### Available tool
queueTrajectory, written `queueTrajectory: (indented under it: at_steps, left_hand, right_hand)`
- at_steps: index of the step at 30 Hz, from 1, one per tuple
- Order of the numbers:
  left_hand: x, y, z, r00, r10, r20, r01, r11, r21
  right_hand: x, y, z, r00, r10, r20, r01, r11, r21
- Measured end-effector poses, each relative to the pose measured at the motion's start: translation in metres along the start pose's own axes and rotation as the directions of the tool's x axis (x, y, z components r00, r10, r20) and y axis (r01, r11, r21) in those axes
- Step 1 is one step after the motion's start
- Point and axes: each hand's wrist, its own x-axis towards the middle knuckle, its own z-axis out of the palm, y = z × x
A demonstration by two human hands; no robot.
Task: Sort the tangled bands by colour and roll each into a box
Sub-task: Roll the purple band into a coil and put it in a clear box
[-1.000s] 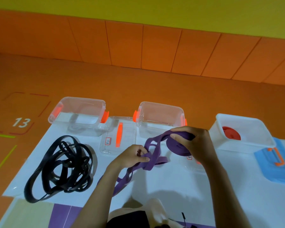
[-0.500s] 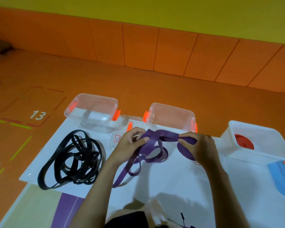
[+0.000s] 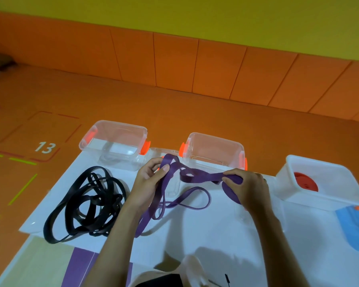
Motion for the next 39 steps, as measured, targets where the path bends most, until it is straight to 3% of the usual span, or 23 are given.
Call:
queueTrajectory:
  at_steps: [7,12,19,24,27,32,39]
  left_hand:
    - [0.002,0.013,0.0,0.998,0.03,0.051,-0.018,0.978,-0.207]
    - [0.001,0.013,0.013,0.999,-0.016,0.029,0.02,0.992,-0.127]
    - [0.0,0.021,0.031,0.998,-0.021,0.055,0.029,0.989,-0.142]
    - [0.0,0.005,0.03,0.997,-0.063,-0.034,0.066,0.993,0.098]
    - [-0.002,-0.011,0.033,0.986,-0.147,-0.077,0.163,0.946,0.281]
    - [-0.005,-0.033,0.042,0.956,-0.265,-0.122,0.292,0.854,0.432]
    - [-0.004,-0.054,0.039,0.883,-0.468,-0.032,0.39,0.696,0.602]
  right_hand:
    - [-0.004,0.003,0.015,0.998,0.025,0.057,-0.024,0.999,-0.027]
    - [-0.008,0.004,0.019,0.991,0.089,0.103,-0.084,0.995,-0.044]
    - [-0.021,0.008,0.022,0.967,0.085,0.24,-0.067,0.994,-0.082]
    - [-0.019,0.013,0.011,0.979,0.129,0.157,-0.133,0.991,0.018]
    - [-0.016,0.008,0.001,0.986,0.135,0.093,-0.145,0.983,0.112]
    - [-0.014,0.001,-0.014,0.995,0.096,0.036,-0.102,0.964,0.244]
    - [-0.011,0.002,-0.04,1.0,0.0,-0.004,0.001,0.945,0.327]
